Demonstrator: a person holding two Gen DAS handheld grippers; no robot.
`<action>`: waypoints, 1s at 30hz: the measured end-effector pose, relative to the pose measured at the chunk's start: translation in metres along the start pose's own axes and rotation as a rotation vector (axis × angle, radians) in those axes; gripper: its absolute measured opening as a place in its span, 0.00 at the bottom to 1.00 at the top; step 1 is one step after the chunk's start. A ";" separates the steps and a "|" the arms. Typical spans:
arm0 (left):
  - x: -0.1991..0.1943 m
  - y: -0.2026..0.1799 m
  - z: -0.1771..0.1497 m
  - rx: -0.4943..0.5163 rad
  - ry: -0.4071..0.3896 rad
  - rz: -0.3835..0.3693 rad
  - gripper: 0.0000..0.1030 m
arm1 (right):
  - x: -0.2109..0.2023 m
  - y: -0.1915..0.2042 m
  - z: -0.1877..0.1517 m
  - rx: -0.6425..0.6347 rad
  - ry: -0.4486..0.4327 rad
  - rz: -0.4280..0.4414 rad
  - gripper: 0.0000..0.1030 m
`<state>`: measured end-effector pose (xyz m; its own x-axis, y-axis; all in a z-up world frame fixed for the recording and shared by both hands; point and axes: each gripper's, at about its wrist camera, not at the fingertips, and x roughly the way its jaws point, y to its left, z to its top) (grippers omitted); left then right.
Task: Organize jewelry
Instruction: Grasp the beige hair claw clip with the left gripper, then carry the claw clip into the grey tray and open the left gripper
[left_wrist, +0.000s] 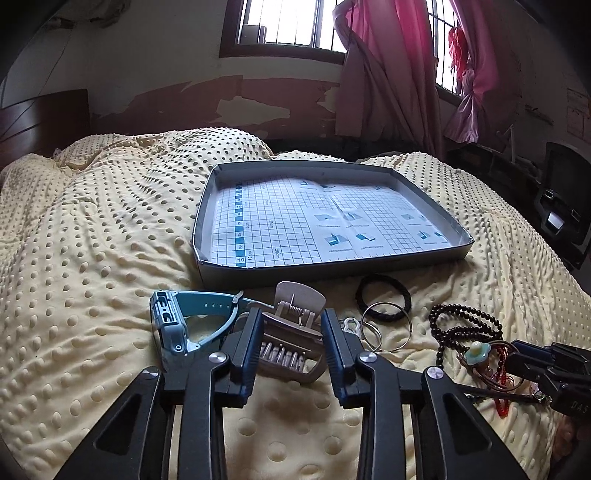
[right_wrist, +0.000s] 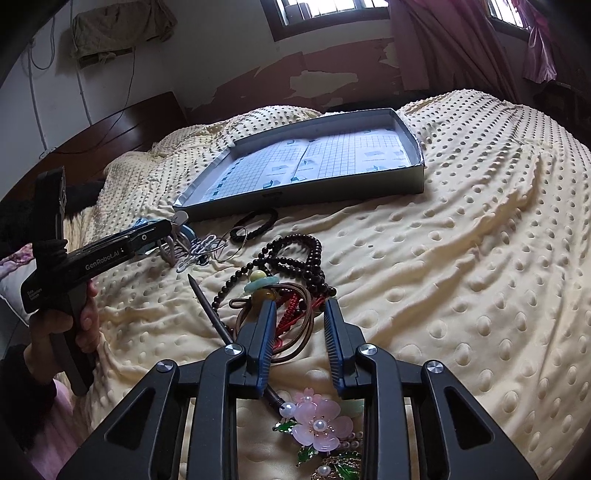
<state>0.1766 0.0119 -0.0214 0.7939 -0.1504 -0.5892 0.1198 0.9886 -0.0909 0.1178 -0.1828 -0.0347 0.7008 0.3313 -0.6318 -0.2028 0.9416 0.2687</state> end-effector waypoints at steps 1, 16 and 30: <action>0.000 0.000 0.000 0.001 0.001 0.001 0.29 | 0.001 0.000 0.000 -0.002 0.001 -0.001 0.19; -0.021 -0.005 -0.006 -0.050 -0.034 -0.032 0.29 | -0.010 0.004 -0.004 -0.015 -0.048 -0.009 0.03; -0.036 -0.003 0.003 -0.112 -0.045 -0.082 0.29 | -0.040 0.020 0.025 -0.079 -0.162 0.030 0.02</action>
<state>0.1491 0.0142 0.0028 0.8102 -0.2281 -0.5400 0.1203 0.9663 -0.2278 0.1024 -0.1791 0.0142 0.7935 0.3514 -0.4970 -0.2738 0.9353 0.2242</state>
